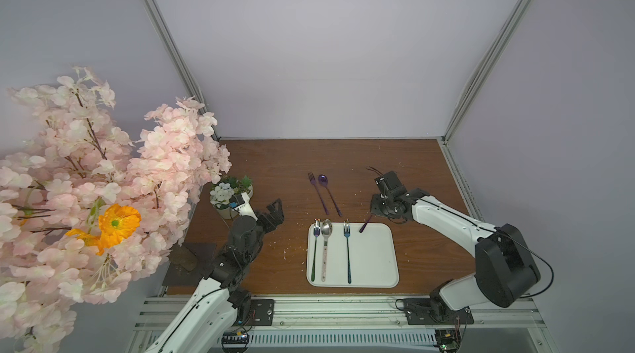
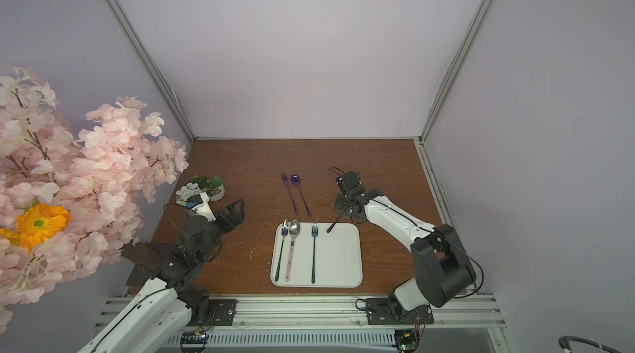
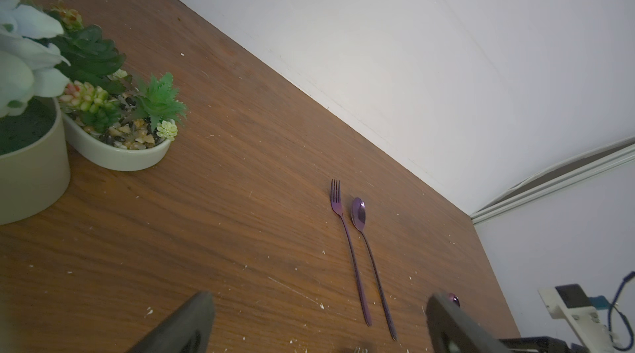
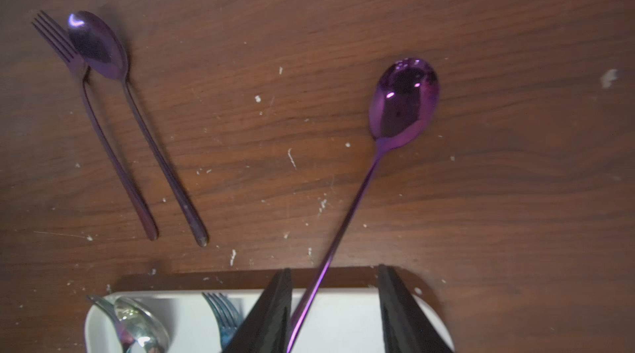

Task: Set the spoon and fork side by side
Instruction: Pick up the spoon from the center of the board.

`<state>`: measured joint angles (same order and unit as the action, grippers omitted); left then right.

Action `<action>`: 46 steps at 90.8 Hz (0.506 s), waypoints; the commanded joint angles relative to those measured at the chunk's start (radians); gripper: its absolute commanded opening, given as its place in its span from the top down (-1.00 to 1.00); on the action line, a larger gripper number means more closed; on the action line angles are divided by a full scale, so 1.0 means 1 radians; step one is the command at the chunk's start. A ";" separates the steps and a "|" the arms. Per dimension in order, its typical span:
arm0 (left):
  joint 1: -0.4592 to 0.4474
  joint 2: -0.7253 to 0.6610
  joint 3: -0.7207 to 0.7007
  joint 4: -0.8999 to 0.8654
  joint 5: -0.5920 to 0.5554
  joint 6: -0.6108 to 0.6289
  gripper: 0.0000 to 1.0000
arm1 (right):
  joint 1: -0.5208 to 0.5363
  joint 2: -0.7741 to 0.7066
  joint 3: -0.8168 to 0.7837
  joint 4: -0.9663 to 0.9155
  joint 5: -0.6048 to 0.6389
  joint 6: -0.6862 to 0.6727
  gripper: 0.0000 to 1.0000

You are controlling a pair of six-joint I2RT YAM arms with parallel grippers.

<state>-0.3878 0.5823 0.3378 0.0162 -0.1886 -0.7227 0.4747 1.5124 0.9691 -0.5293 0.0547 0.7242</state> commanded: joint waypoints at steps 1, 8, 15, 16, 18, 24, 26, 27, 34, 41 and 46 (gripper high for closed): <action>0.007 -0.006 -0.008 0.011 0.005 -0.003 -0.97 | 0.002 0.057 -0.010 0.093 -0.039 0.044 0.11; 0.007 -0.007 -0.007 0.009 0.005 -0.002 -0.97 | -0.001 0.081 -0.010 0.101 -0.022 0.055 0.11; 0.007 -0.011 -0.009 0.008 0.002 -0.002 -0.97 | -0.003 0.093 -0.011 0.113 -0.018 0.067 0.13; 0.007 -0.011 -0.009 0.008 0.002 -0.001 -0.97 | -0.004 0.094 -0.011 0.112 -0.016 0.067 0.13; 0.007 -0.012 -0.011 0.008 0.000 -0.002 -0.97 | -0.004 0.098 -0.012 0.112 -0.014 0.070 0.14; 0.007 -0.013 -0.014 0.008 -0.004 -0.003 -0.97 | -0.008 0.110 -0.010 0.109 -0.013 0.072 0.15; 0.007 -0.014 -0.015 0.009 -0.005 -0.004 -0.97 | -0.009 0.111 -0.011 0.107 -0.012 0.072 0.15; 0.007 -0.015 -0.015 0.010 -0.005 -0.004 -0.97 | -0.010 0.113 -0.012 0.107 -0.012 0.072 0.15; 0.007 -0.015 -0.018 0.012 -0.005 -0.006 -0.97 | -0.017 0.122 -0.016 0.101 -0.010 0.072 0.15; 0.007 -0.015 -0.019 0.012 -0.005 -0.008 -0.97 | -0.023 0.125 -0.022 0.099 -0.003 0.072 0.16; 0.007 -0.015 -0.021 0.012 -0.008 -0.007 -0.97 | -0.028 0.129 -0.024 0.102 -0.001 0.069 0.17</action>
<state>-0.3878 0.5758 0.3267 0.0174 -0.1875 -0.7258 0.4576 1.6272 0.9569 -0.4370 0.0364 0.7841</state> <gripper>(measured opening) 0.986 0.418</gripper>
